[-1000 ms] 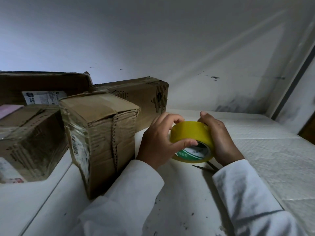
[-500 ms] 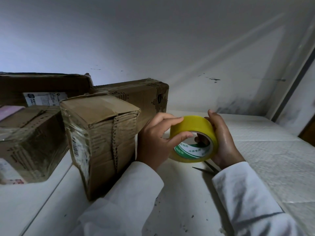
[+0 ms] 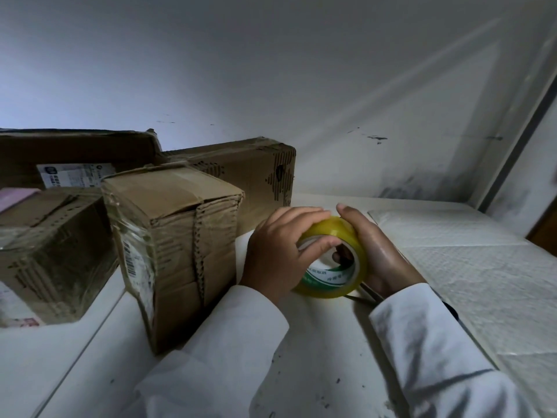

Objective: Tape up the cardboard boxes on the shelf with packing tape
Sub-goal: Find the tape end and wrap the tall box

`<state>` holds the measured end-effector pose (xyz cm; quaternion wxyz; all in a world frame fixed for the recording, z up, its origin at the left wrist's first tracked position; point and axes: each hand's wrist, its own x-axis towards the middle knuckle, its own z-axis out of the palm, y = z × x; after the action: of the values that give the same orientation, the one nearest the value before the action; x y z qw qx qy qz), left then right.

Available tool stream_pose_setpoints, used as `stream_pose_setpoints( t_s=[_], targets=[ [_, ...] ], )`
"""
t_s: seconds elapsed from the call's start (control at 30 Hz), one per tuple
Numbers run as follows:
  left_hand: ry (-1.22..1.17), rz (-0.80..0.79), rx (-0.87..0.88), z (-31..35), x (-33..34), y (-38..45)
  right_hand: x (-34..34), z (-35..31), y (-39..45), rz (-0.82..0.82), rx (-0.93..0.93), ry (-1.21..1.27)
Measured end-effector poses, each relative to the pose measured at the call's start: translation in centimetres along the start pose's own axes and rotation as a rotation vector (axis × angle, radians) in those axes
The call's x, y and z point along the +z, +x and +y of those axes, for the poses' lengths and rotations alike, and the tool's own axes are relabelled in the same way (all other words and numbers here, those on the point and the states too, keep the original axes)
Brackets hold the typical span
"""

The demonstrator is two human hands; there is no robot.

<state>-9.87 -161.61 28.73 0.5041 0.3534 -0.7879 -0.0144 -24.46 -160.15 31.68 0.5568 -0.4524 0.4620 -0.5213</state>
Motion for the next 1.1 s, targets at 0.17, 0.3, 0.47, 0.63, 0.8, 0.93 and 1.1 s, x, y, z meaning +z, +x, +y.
stream_pose_setpoints(
  t_s=[0.17,0.3,0.47,0.63,0.8,0.93,1.1],
  targets=[
    [0.023,0.141,-0.136,-0.5,-0.3,0.0,0.1,0.2,0.1,-0.099,-0.077,0.043],
    [-0.023,0.116,-0.169,0.0,-0.5,0.2,0.1,-0.1,0.0,-0.137,-0.064,0.126],
    [0.070,0.143,-0.140,0.6,-0.5,0.3,0.8,-0.1,-0.2,-0.073,-0.088,0.119],
    [0.195,0.105,-0.127,1.0,-0.2,0.3,1.3,0.4,0.4,0.033,-0.125,0.089],
    [0.266,0.048,-0.191,0.5,-0.1,0.2,1.6,0.1,0.7,0.032,0.000,0.132],
    [0.251,0.006,-0.178,0.7,0.0,0.1,1.4,0.3,0.8,-0.008,0.052,0.173],
    [0.196,0.027,-0.114,0.5,0.5,-0.1,1.2,0.3,1.2,-0.014,0.083,0.281]
  ],
)
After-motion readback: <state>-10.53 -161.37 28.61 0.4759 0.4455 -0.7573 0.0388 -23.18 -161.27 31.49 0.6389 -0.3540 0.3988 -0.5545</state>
